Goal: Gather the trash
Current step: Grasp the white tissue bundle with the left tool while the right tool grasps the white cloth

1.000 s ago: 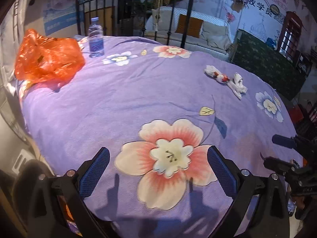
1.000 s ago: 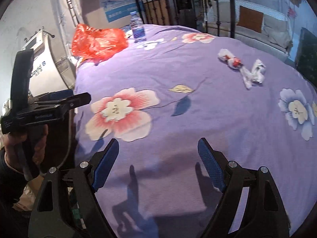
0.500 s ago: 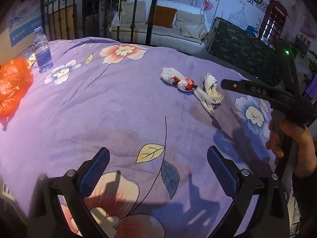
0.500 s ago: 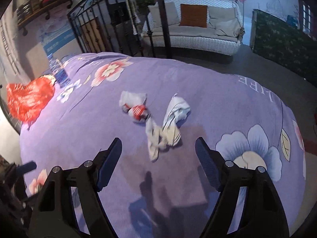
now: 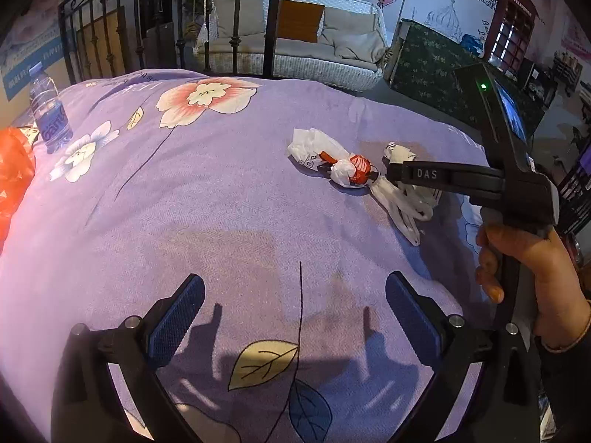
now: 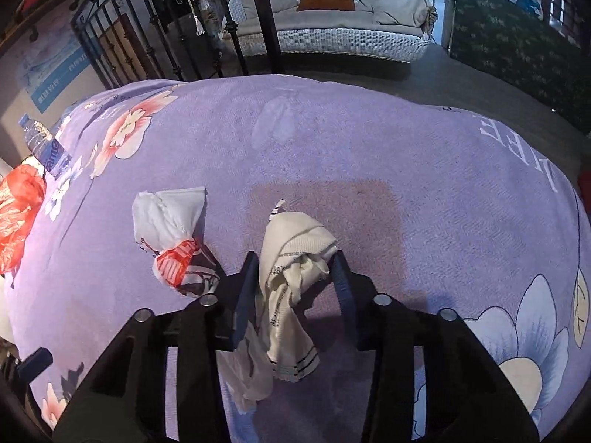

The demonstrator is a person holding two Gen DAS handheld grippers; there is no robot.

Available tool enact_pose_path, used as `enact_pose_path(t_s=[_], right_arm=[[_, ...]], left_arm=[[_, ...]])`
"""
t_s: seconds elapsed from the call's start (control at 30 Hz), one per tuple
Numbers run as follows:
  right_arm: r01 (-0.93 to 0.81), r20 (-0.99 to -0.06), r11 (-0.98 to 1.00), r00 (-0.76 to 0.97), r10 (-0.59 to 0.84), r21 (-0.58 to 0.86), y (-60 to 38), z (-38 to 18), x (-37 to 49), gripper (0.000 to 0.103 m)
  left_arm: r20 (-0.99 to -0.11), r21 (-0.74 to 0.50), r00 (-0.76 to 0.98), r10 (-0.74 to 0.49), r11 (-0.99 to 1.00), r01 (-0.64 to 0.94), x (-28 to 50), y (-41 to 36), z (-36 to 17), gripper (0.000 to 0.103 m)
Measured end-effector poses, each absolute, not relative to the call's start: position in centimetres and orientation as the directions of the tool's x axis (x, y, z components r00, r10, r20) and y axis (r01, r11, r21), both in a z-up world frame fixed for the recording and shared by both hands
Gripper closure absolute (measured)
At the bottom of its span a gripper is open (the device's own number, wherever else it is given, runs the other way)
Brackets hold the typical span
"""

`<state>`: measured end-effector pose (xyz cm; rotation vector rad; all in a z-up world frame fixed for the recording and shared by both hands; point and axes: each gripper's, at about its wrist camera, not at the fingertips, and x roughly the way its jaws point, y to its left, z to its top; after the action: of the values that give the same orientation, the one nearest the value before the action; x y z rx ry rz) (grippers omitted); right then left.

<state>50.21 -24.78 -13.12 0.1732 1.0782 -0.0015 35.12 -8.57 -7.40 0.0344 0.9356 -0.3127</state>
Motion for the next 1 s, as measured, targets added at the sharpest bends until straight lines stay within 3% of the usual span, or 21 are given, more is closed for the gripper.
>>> enact_pose_path(t_s=[0.33,0.57,0.9,1.0], right_arm=[[0.027,-0.843,0.999,0.537,0.022,0.043,-25.7,-11.2,48.0,0.073],[-0.017,-0.802,0.996,0.594,-0.057,-0.083,-26.4,-9.4,45.4,0.073],[-0.018,-0.795,0.999,0.607,-0.012,-0.028,-29.5,-8.1,41.7,0.073],[-0.010,-0.790,1.000,0.613,-0.001,-0.009,-30.1,-7.8,41.1,0.073]], left_arm=[[-0.811,-0.077,0.548,-0.206,0.965,0.249,37.9,-10.6,-8.2,0.010],[-0.821,-0.132,0.526,-0.223,0.970,0.206,41.5,-12.3,-8.6,0.020],[-0.849,-0.167,0.483,-0.214,0.976,0.139,45.6,-15.6,-9.7,0.025],[-0.868,-0.118,0.466,-0.169,0.983,0.138,46.5,-16.9,-10.4,0.033]])
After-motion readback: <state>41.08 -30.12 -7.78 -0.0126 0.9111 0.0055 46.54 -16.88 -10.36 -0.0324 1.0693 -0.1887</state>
